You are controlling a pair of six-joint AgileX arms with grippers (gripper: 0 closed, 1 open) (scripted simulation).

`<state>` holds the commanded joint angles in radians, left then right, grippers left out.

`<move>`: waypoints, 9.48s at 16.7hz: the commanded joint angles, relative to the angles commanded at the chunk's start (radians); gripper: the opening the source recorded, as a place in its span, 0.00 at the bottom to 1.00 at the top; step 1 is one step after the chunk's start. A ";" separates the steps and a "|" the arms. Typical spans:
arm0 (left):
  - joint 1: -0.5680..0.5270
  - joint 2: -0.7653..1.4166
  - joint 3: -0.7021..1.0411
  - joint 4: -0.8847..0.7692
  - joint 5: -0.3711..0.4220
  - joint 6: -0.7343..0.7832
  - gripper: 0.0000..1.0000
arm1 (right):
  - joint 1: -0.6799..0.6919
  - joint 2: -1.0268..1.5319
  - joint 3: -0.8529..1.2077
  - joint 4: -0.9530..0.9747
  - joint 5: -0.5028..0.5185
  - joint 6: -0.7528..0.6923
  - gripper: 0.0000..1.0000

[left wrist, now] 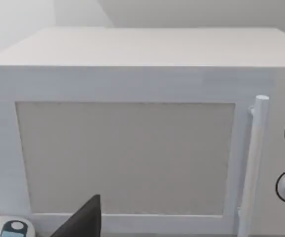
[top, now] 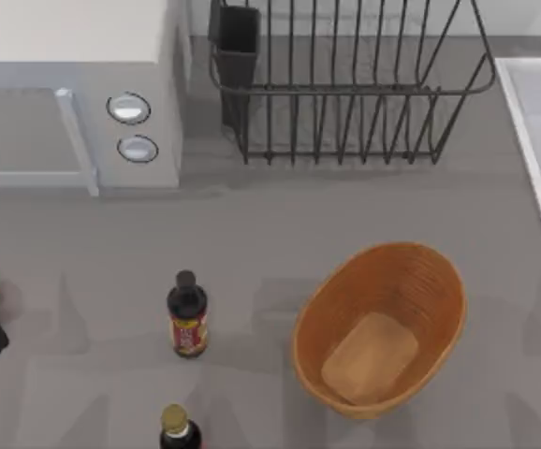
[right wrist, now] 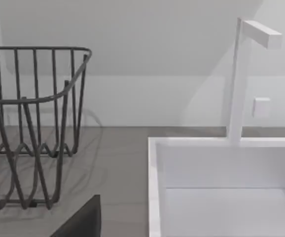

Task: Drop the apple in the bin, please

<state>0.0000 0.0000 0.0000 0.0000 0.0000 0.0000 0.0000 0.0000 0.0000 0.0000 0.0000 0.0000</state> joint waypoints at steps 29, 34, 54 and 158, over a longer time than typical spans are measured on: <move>0.111 1.816 1.249 -1.014 0.002 1.208 1.00 | 0.000 0.000 0.000 0.000 0.000 0.000 1.00; 0.106 1.812 1.243 -1.010 0.002 1.207 1.00 | 0.000 0.000 0.000 0.000 0.000 0.000 1.00; 0.112 1.933 1.097 -0.745 0.002 1.211 0.70 | 0.000 0.000 0.000 0.000 0.000 0.000 1.00; -0.968 2.127 1.799 -1.131 0.064 -0.940 0.83 | 0.000 0.000 0.000 0.000 0.000 0.000 1.00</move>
<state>-0.9685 2.1270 1.7988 -1.1311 0.0637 -0.9401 0.0000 0.0000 0.0000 0.0000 0.0000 0.0000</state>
